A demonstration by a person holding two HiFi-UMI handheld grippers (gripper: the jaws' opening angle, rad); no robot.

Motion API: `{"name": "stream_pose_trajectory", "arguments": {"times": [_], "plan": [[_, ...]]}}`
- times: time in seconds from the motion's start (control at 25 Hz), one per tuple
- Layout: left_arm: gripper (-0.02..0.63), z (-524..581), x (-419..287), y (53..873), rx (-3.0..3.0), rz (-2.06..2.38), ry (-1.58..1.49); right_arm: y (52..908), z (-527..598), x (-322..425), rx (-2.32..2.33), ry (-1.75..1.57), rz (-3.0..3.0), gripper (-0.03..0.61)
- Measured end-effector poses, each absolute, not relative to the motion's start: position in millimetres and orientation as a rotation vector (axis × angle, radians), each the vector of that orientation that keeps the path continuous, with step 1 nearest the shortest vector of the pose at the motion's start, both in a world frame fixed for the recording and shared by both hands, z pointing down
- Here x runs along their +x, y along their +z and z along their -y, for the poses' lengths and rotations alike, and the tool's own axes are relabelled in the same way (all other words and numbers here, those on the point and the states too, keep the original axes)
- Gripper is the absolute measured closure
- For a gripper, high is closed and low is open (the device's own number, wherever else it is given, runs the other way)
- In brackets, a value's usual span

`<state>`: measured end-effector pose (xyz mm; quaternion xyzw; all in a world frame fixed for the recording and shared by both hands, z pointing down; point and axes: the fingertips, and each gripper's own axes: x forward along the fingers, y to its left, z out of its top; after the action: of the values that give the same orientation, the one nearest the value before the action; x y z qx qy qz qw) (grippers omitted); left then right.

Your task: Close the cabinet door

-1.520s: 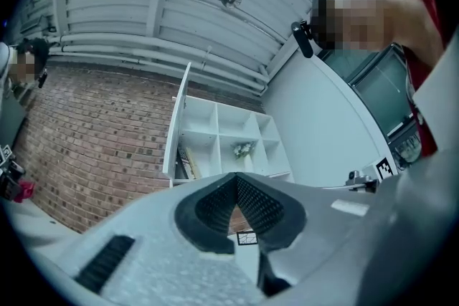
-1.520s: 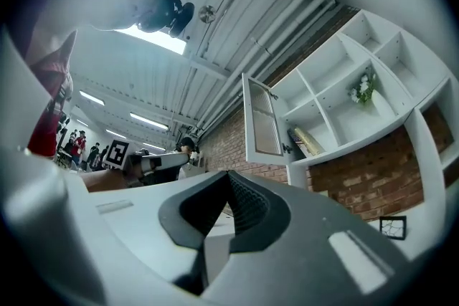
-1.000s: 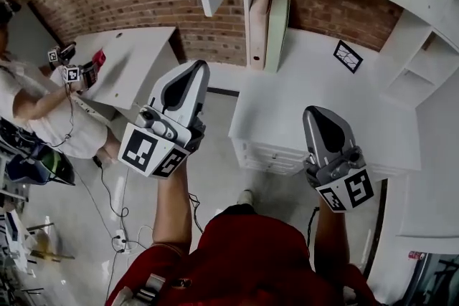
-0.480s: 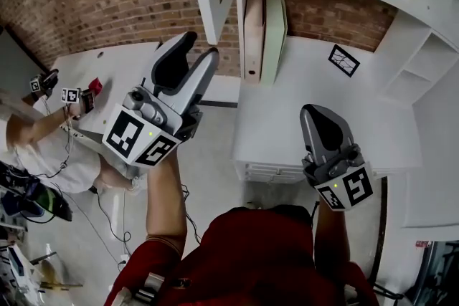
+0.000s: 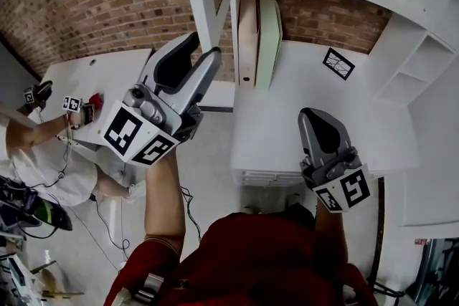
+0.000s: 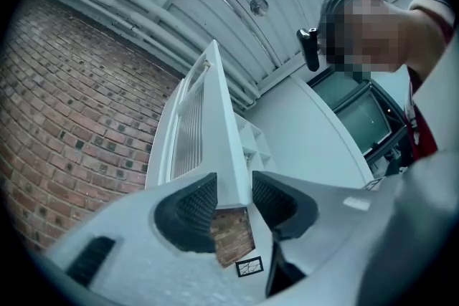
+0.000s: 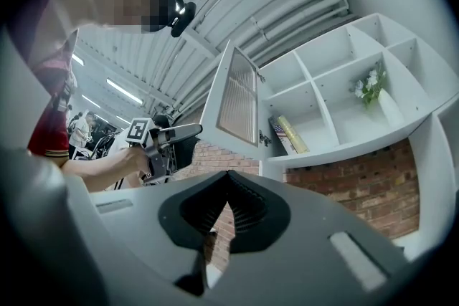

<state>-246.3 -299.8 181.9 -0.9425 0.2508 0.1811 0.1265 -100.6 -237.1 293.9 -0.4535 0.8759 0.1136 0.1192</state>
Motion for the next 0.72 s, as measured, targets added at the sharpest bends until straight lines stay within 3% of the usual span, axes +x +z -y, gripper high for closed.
{"name": "stream_pose_trajectory", "arguments": {"times": [0.72], "plan": [[0.445, 295, -169, 180, -2.659, -0.903, 0.513, 294, 266, -22, -1.281, 0.297, -2.546, 0.565]]}}
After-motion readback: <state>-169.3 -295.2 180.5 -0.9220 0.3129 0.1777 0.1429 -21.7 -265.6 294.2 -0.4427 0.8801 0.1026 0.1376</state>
